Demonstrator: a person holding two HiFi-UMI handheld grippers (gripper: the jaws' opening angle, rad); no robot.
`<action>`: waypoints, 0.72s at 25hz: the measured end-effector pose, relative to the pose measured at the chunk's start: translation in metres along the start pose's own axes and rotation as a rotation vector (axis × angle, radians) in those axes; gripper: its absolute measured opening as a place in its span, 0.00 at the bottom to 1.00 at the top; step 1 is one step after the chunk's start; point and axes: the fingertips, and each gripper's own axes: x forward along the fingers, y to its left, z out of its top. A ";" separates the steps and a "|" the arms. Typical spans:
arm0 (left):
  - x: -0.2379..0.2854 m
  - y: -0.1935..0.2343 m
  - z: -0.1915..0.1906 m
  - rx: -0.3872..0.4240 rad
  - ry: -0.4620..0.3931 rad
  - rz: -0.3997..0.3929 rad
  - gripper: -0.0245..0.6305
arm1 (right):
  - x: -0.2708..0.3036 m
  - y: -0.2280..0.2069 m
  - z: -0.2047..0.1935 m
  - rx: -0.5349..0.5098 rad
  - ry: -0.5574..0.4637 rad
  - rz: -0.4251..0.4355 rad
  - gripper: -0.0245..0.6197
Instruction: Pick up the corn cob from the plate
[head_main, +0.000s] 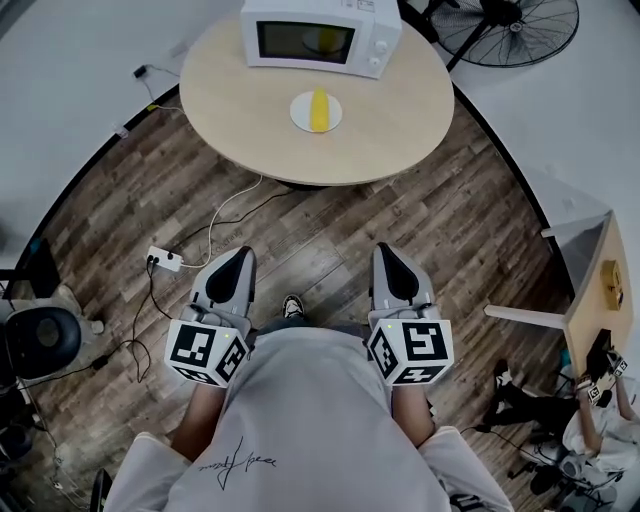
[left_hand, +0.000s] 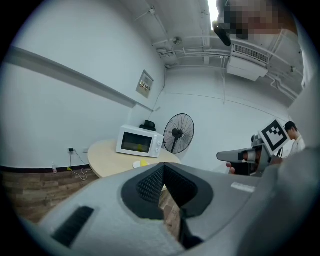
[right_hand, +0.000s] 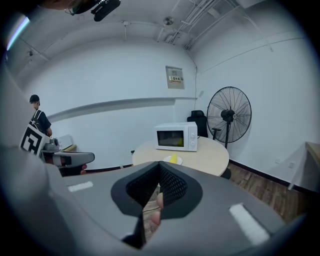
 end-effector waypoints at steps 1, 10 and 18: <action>0.001 0.003 0.001 0.002 -0.001 -0.003 0.04 | 0.002 0.003 0.001 0.003 -0.001 0.001 0.05; 0.014 0.012 0.004 -0.016 0.004 -0.037 0.04 | 0.013 0.008 -0.003 0.038 0.015 0.013 0.06; 0.040 0.026 0.006 -0.038 0.010 -0.018 0.04 | 0.044 -0.008 0.004 0.065 0.011 0.013 0.06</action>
